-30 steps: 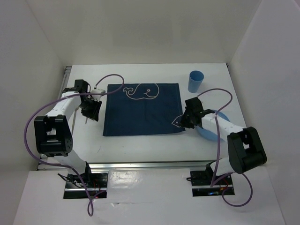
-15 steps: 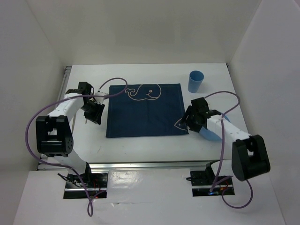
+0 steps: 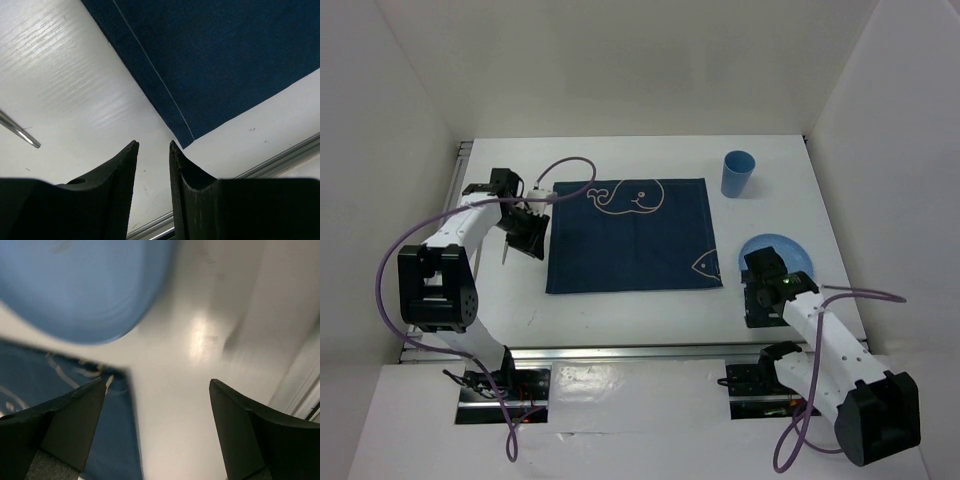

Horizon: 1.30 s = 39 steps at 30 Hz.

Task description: Set the dinner table for one person

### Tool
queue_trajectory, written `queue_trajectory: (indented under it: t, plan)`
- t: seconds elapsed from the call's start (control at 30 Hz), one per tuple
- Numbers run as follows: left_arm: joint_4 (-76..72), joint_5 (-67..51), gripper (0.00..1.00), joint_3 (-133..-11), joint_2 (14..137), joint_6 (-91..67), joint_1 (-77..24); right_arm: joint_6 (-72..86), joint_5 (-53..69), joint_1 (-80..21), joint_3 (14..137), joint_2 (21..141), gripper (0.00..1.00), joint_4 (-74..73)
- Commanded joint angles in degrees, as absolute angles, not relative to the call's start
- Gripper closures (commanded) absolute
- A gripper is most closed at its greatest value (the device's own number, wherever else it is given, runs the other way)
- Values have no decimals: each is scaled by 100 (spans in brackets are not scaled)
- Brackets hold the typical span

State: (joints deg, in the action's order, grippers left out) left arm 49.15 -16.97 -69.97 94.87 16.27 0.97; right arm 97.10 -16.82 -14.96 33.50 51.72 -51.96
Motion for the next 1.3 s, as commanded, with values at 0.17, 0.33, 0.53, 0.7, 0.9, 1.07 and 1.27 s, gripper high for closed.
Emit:
queue_trajectory:
  t: [0.17, 0.33, 0.53, 0.7, 0.9, 1.07, 1.27]
  plan:
    - [5142, -2355, 61, -7304, 9580, 1582, 35, 12507, -2671, -1477, 2435, 4878, 14, -4668]
    - [5089, -2303, 61, -7198, 9527, 1582, 35, 12507, -2672, -1477, 2320, 5045, 17, -4667]
    - [5089, -2303, 62, -7198, 9527, 1582, 35, 12322, -2725, -1477, 2302, 4913, 19, -4272]
    - [5089, -2303, 62, -7198, 9580, 1582, 35, 12672, -2830, -1477, 2232, 5115, 19, -4149]
    - [5089, -2303, 62, -7137, 9580, 1582, 35, 12674, -2777, -1424, 2171, 5790, 19, -3771]
    - [5037, -2303, 62, -7075, 9527, 1582, 35, 12560, -2639, -1240, 2285, 6239, 19, -3393]
    - [5088, -2241, 62, -7128, 9527, 1529, 35, 12560, -2137, -661, 2356, 6688, 51, -3524]
